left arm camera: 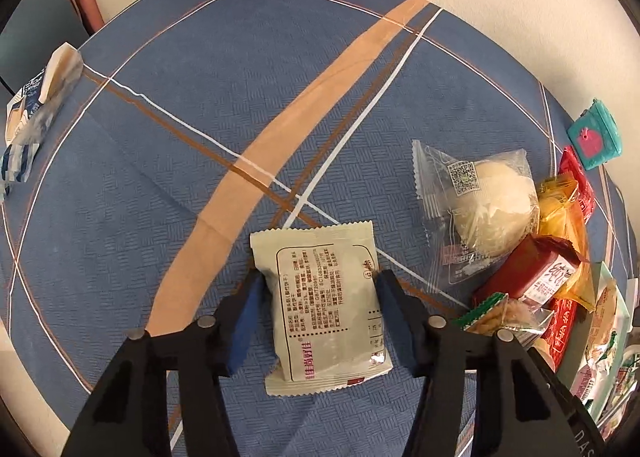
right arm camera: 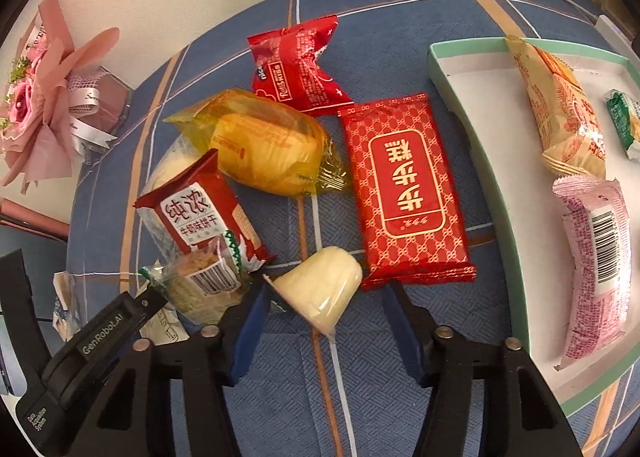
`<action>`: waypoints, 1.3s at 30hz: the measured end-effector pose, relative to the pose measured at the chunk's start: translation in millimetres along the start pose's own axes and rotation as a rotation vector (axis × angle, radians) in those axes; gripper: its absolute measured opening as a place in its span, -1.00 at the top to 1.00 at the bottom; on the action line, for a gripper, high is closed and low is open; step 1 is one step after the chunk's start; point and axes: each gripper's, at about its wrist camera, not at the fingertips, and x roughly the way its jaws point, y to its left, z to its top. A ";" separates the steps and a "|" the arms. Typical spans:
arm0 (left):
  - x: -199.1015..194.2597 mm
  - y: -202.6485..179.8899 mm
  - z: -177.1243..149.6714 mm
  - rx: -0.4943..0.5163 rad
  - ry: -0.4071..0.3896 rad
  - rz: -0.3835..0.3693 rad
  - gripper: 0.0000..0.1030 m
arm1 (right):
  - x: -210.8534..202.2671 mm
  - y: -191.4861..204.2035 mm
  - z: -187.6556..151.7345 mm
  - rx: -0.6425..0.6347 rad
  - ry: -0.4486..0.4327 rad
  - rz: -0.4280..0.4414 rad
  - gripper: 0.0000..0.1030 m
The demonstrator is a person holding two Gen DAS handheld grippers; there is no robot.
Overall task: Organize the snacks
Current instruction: 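Grasp the cream pouch with left gripper while right grasps the yellow pudding cup, then lift the cream pouch with left gripper while right lifts the pudding cup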
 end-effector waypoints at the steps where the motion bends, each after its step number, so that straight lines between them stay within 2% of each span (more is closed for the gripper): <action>1: -0.5 -0.1 -0.3 0.000 -0.001 -0.002 -0.12 | -0.1 -0.5 -0.2 -0.002 -0.003 0.003 -0.07; 5: -6.2 6.6 -3.5 -0.002 -0.004 -0.027 -0.04 | 0.0 -2.6 0.2 -0.002 -0.007 0.027 0.05; 13: -18.0 5.2 -3.4 0.021 -0.012 -0.041 -0.04 | -2.6 -2.4 3.9 0.001 -0.016 0.014 0.04; 15: -20.4 6.1 -3.9 0.019 -0.014 -0.045 -0.04 | -4.1 0.9 5.8 -0.029 -0.022 -0.007 0.00; 17: -24.0 6.4 -4.1 0.024 -0.016 -0.046 -0.04 | -7.6 3.6 8.3 -0.059 -0.043 -0.036 -0.24; 19: -29.4 6.4 -8.2 0.031 -0.016 -0.044 -0.04 | -10.7 7.6 10.5 -0.092 -0.067 -0.061 -0.28; 29: -27.0 -2.6 -6.1 0.036 -0.015 -0.050 -0.04 | -3.8 25.3 16.8 -0.249 -0.065 -0.068 -0.28; 36: -24.4 -6.4 -6.9 0.049 -0.003 -0.053 -0.04 | -0.2 27.8 15.0 -0.278 -0.050 -0.048 -0.25; 39: -24.4 -6.6 -6.5 0.050 -0.002 -0.055 -0.04 | -2.8 27.7 11.7 -0.295 -0.029 -0.038 -0.17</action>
